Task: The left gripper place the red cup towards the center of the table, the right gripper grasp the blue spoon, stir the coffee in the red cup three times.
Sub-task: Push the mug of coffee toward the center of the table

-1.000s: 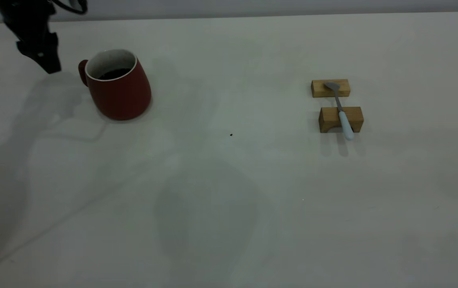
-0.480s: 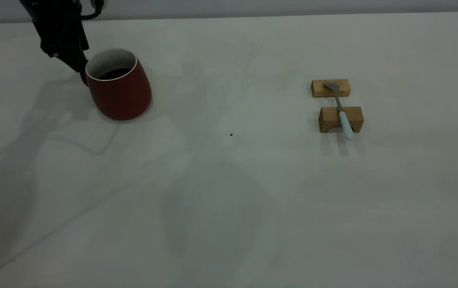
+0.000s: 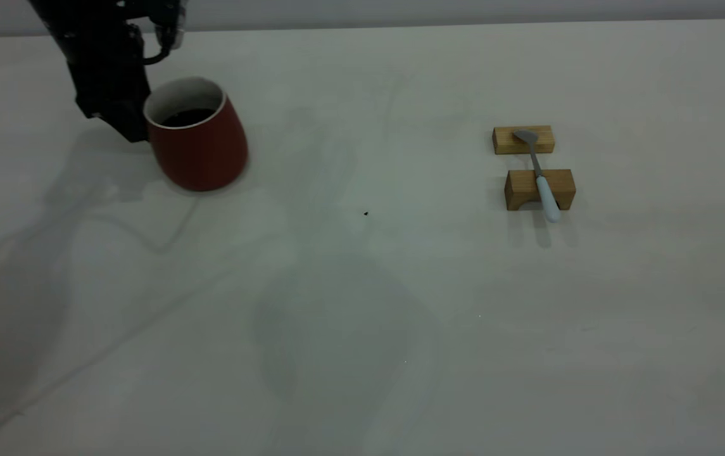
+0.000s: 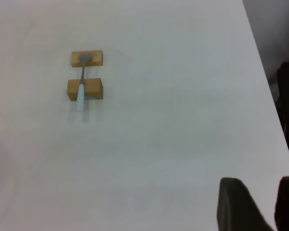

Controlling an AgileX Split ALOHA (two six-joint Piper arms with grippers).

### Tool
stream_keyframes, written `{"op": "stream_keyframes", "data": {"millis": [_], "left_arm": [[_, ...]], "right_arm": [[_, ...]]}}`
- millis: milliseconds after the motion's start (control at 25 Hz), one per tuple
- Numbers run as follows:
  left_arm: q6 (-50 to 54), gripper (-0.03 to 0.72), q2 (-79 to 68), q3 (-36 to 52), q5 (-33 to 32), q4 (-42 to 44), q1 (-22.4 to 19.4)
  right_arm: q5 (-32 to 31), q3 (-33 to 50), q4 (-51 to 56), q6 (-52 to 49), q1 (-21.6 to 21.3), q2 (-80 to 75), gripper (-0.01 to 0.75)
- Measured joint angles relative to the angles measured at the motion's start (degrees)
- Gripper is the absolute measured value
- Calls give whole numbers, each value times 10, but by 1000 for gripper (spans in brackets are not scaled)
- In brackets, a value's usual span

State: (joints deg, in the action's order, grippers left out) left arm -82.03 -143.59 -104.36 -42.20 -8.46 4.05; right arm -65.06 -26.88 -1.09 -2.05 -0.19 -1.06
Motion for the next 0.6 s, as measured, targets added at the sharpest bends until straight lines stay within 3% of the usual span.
{"op": "stream_keyframes", "data": {"millis": [600], "left_arm": [[22,558,-4,0,25,-41,109]], "right_arm": [[0,0,0,0,0,0,240]]}}
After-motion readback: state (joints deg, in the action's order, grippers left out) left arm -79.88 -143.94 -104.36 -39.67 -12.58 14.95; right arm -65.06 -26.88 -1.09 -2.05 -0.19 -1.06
